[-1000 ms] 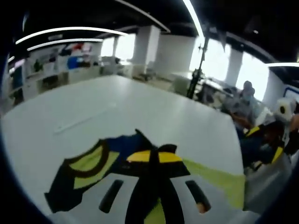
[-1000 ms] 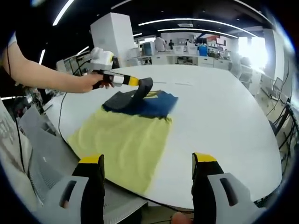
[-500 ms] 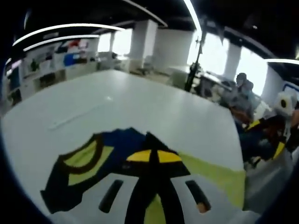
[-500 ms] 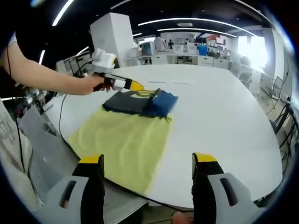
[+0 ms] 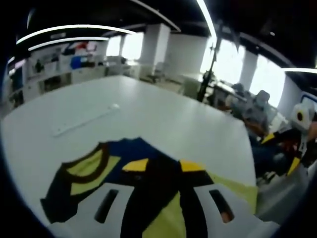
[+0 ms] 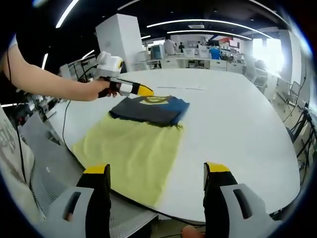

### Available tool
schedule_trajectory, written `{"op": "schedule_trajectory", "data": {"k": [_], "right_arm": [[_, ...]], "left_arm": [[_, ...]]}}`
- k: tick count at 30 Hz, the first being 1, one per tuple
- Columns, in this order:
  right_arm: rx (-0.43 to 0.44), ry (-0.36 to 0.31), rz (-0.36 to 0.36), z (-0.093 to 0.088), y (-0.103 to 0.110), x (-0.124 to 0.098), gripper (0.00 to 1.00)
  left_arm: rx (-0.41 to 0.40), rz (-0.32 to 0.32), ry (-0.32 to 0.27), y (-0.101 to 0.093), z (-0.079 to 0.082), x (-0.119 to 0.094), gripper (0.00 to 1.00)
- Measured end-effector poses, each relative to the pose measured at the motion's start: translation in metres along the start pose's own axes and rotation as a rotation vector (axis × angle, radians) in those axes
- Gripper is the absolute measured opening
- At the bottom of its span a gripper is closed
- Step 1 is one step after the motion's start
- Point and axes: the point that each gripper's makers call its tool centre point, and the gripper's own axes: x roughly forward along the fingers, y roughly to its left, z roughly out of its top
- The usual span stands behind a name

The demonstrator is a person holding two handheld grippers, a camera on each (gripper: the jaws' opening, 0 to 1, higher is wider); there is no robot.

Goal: Fold the garment on the visible template until the final outline fits inside the template.

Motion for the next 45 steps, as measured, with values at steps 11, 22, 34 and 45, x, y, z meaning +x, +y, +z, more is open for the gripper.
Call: {"op": "schedule_trajectory", "data": {"k": [11,22,34,45], "right_arm": [[-0.014,-0.005,0.022,0.004,0.008,0.006,0.77],[-0.032,-0.014,0.054,0.011,0.017,0.015,0.77],[-0.054,-0.014,0.088,0.015,0.027,0.023,0.77],[-0.071,-0.015,0.107,0.019,0.032,0.025,0.77]], "left_arm": [[-0.002,0.043,-0.028,0.002,-0.003,-0.022,0.49],[-0.033,0.111,-0.048,0.011,-0.011,-0.053,0.69],[-0.101,0.208,-0.085,0.017,-0.033,-0.106,0.83],[-0.159,0.273,-0.105,0.011,-0.054,-0.147,0.89]]}}
